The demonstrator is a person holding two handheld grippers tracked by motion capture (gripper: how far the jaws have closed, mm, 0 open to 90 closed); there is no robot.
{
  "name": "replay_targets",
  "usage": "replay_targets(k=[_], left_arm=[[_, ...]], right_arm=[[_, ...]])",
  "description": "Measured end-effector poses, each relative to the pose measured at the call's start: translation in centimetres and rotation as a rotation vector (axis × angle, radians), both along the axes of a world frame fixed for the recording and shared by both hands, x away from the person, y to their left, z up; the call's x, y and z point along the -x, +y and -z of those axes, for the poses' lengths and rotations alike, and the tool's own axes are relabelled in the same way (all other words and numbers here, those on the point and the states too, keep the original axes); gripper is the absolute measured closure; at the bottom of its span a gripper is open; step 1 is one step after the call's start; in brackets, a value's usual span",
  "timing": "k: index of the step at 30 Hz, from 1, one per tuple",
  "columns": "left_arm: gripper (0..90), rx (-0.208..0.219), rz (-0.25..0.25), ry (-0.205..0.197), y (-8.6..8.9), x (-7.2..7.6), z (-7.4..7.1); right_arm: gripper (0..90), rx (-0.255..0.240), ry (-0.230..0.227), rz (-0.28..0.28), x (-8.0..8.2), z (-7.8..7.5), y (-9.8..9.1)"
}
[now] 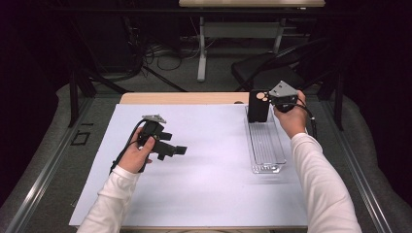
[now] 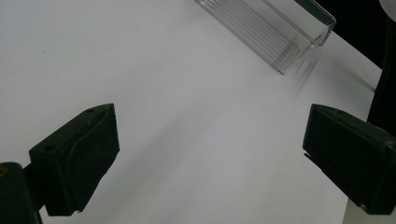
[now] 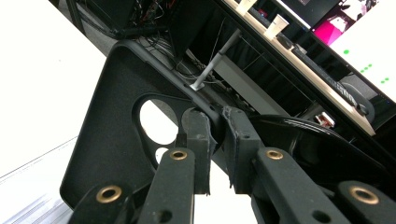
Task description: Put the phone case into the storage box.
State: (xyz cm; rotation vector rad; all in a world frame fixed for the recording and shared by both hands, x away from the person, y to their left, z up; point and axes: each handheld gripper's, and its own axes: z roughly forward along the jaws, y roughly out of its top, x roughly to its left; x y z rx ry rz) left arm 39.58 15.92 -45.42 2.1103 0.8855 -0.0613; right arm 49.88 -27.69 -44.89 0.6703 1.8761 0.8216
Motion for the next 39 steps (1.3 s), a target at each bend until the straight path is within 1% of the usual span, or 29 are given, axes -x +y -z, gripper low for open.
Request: replay_targets(k=[6, 17, 22, 28, 31, 33, 35, 39], left_arm=[[4.1, 0.001, 0.0, 0.0, 0.0, 0.0, 0.0], [4.1, 0.003, -0.001, 0.001, 0.1, 0.0, 0.0], [4.1, 0.002, -0.002, 0.002, 0.1, 0.0, 0.0], [4.1, -0.001, 0.001, 0.003, 0.0, 0.0, 0.1], [4.1, 0.001, -0.001, 0.002, 0.1, 0.0, 0.0], [4.1, 0.003, -0.001, 0.002, 0.1, 0.0, 0.0], [4.1, 0.006, -0.003, 0.001, 0.2, -0.1, 0.0], [4.1, 0.007, -0.004, 0.003, 0.2, -0.1, 0.0]], right_arm=[[81.8, 0.013, -0.017, 0.023, -0.2, 0.4, 0.4], [81.8, -0.006, -0.051, 0.055, -0.3, 1.0, 0.6], [81.7, -0.013, -0.065, 0.06, -0.2, 1.1, 0.5], [81.7, -0.011, -0.094, 0.064, -0.1, 1.1, 0.7], [81.7, -0.013, -0.099, 0.064, -0.2, 1.1, 0.8], [81.7, 0.0, -0.098, 0.061, -0.2, 1.3, 0.9], [81.7, 0.003, -0.1, 0.062, -0.2, 1.5, 1.1], [81.7, -0.005, -0.112, 0.07, -0.2, 1.8, 1.1]])
